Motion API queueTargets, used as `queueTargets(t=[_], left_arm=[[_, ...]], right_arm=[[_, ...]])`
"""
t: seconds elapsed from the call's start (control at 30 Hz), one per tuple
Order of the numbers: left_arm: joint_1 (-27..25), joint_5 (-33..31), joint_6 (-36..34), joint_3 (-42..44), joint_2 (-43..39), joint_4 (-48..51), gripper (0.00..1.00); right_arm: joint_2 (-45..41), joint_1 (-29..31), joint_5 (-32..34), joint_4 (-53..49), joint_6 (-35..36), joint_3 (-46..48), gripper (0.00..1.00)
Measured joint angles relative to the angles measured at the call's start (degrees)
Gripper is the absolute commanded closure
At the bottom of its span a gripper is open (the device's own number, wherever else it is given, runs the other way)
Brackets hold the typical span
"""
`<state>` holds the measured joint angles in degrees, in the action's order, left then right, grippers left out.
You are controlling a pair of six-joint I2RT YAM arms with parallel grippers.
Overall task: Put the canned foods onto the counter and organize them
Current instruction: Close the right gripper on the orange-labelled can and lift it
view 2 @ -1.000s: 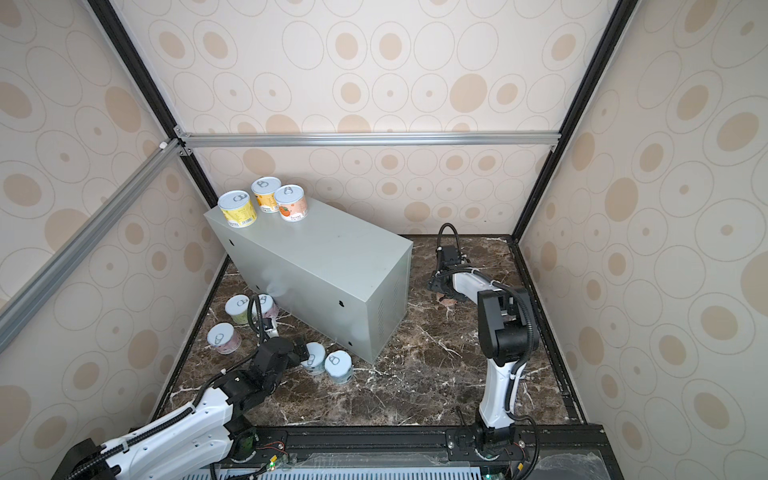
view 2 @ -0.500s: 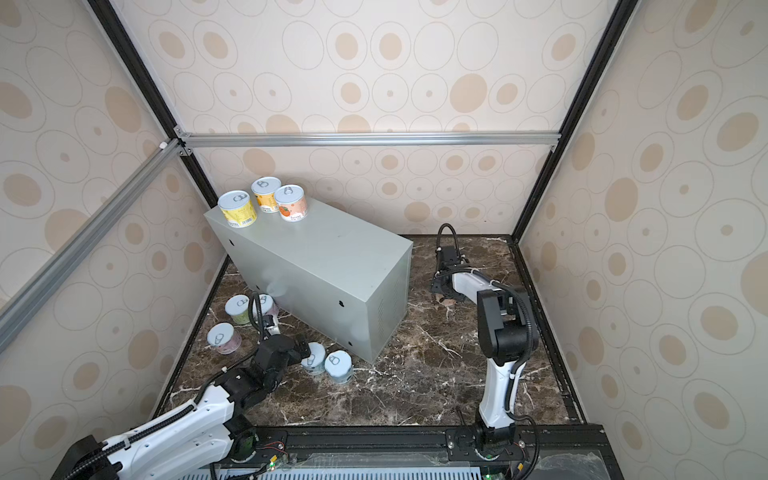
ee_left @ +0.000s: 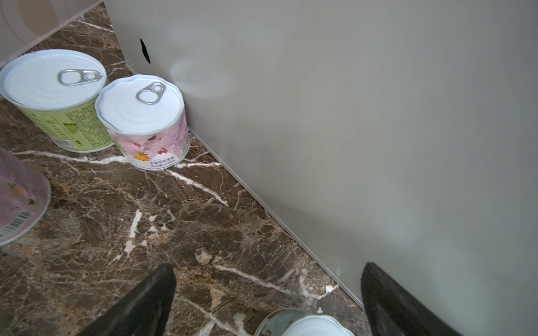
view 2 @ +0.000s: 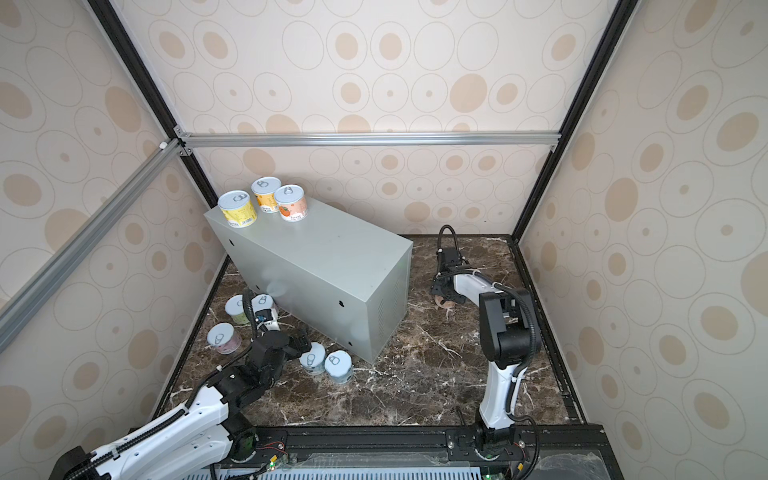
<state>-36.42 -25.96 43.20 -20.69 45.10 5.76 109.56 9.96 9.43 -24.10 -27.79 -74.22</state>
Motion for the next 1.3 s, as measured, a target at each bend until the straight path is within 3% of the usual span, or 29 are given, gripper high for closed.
queueTargets(t=[0.4, 0.87, 1.3], left_arm=[[0.0, 5.2, -3.0, -4.6, -4.7, 5.0, 0.01], [0.0, 10.5, -10.2, -15.9, -2.6, 13.4, 0.01], [0.0, 12.9, -13.2, -17.1, -3.4, 18.6, 0.01]], right_arm=[[-12.4, 1.4, -2.6, -0.5, 0.2, 8.0, 0.54], [-29.1, 4.7, -4.1, -5.4, 1.0, 12.8, 0.58], [-42.8, 5.3, -6.8, -13.6, 3.0, 15.0, 0.59]])
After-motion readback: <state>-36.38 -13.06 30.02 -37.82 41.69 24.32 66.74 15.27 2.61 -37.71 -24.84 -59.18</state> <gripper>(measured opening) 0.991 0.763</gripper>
